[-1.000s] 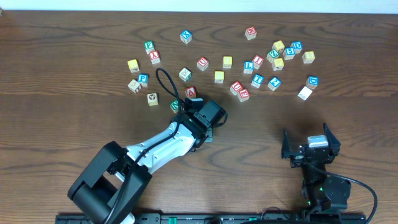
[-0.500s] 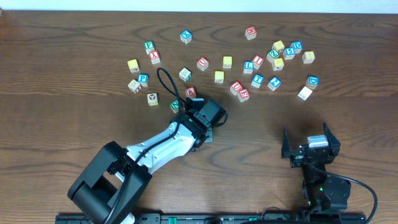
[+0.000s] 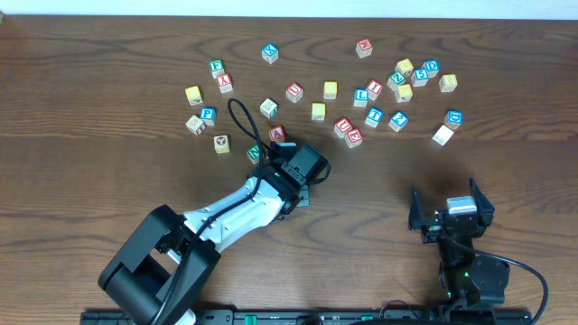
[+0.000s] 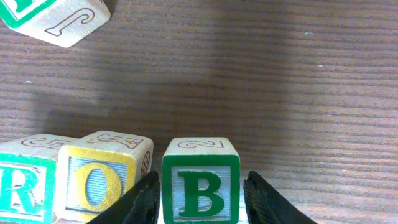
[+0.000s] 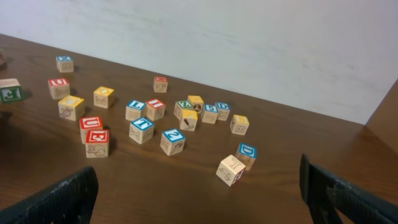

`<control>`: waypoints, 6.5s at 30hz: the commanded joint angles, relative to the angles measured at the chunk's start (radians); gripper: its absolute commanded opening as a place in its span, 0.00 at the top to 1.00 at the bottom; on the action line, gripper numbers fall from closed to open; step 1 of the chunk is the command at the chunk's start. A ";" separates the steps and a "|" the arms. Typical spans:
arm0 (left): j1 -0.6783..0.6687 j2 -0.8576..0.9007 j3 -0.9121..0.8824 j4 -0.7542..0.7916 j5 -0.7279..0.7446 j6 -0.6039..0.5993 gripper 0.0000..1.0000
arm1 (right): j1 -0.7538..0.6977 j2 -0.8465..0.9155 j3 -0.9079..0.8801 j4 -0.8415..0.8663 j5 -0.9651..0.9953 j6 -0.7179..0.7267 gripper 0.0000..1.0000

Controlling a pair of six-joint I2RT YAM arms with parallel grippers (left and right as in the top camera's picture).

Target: Spell out ROBOT

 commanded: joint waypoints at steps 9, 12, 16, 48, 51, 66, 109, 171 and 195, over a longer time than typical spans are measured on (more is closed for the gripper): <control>0.004 0.002 -0.005 0.006 -0.005 0.026 0.57 | -0.003 -0.005 -0.001 -0.005 0.004 0.016 0.01; 0.004 -0.004 0.002 0.006 -0.005 0.032 0.57 | -0.003 -0.005 -0.001 -0.005 0.004 0.016 0.01; 0.004 -0.033 0.002 0.005 -0.005 0.049 0.57 | -0.003 -0.005 -0.001 -0.005 0.004 0.016 0.01; 0.111 -0.292 0.002 -0.337 -0.080 0.090 0.93 | -0.003 -0.005 -0.001 -0.005 0.004 0.016 0.01; 0.111 -0.292 0.001 -0.394 -0.076 0.060 0.93 | -0.003 -0.005 -0.001 -0.005 0.004 0.016 0.01; 0.111 -0.283 0.000 -0.439 0.007 0.050 0.93 | -0.003 -0.005 -0.001 -0.005 0.004 0.016 0.01; 0.111 -0.078 -0.061 -0.244 0.023 0.039 0.93 | -0.003 -0.005 -0.001 -0.005 0.004 0.016 0.01; 0.111 -0.078 -0.061 -0.158 -0.033 0.055 0.93 | -0.003 -0.005 -0.001 -0.005 0.004 0.016 0.01; 0.111 -0.078 -0.061 -0.181 0.045 0.054 0.93 | -0.003 -0.005 -0.001 -0.005 0.004 0.016 0.01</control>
